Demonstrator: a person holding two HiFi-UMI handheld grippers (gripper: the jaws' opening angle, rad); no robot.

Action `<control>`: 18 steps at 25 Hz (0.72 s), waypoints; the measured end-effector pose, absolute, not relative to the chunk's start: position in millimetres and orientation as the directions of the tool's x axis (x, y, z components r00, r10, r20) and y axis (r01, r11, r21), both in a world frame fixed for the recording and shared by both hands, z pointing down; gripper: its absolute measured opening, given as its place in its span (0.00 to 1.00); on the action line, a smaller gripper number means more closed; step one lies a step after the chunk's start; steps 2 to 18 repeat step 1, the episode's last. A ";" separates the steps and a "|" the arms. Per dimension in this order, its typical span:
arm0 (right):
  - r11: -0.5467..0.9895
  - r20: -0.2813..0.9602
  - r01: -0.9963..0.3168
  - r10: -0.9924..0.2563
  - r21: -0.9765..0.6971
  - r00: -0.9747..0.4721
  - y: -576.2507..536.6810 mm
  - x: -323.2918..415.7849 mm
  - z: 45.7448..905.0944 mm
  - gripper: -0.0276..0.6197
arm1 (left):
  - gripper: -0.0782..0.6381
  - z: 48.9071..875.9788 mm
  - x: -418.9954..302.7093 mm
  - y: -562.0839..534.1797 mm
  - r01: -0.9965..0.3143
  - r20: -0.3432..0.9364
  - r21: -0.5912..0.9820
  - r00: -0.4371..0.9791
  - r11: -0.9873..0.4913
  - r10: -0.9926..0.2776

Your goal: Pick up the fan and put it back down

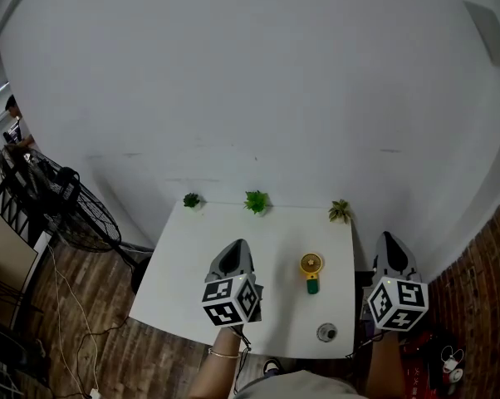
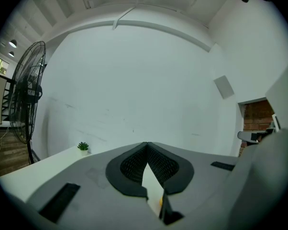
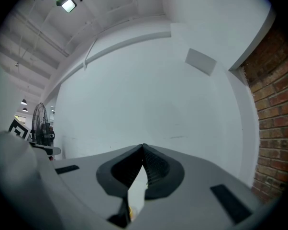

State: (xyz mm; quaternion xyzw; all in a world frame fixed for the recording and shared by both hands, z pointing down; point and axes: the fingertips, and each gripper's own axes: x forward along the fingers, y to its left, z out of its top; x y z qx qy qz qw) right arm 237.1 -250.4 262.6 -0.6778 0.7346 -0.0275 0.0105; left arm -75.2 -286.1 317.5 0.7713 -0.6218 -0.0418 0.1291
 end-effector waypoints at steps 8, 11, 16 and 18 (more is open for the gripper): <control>0.080 0.022 -0.995 -0.996 -0.053 -0.081 -251.2 236.8 262.3 0.04 | 0.12 317.4 -75.4 -286.7 -0.948 0.096 0.252 0.223 -0.193 -0.970; 0.080 0.022 -0.995 -0.996 -0.053 -0.081 -251.2 236.8 262.3 0.04 | 0.12 317.4 -75.4 -286.7 -0.948 0.096 0.252 0.223 -0.193 -0.970; 0.080 0.022 -0.995 -0.996 -0.053 -0.081 -251.2 236.8 262.3 0.04 | 0.12 317.4 -75.4 -286.7 -0.948 0.096 0.252 0.223 -0.193 -0.970; 0.080 0.022 -0.995 -0.996 -0.053 -0.081 -251.2 236.8 262.3 0.04 | 0.12 317.4 -75.4 -286.7 -0.948 0.096 0.252 0.223 -0.193 -0.970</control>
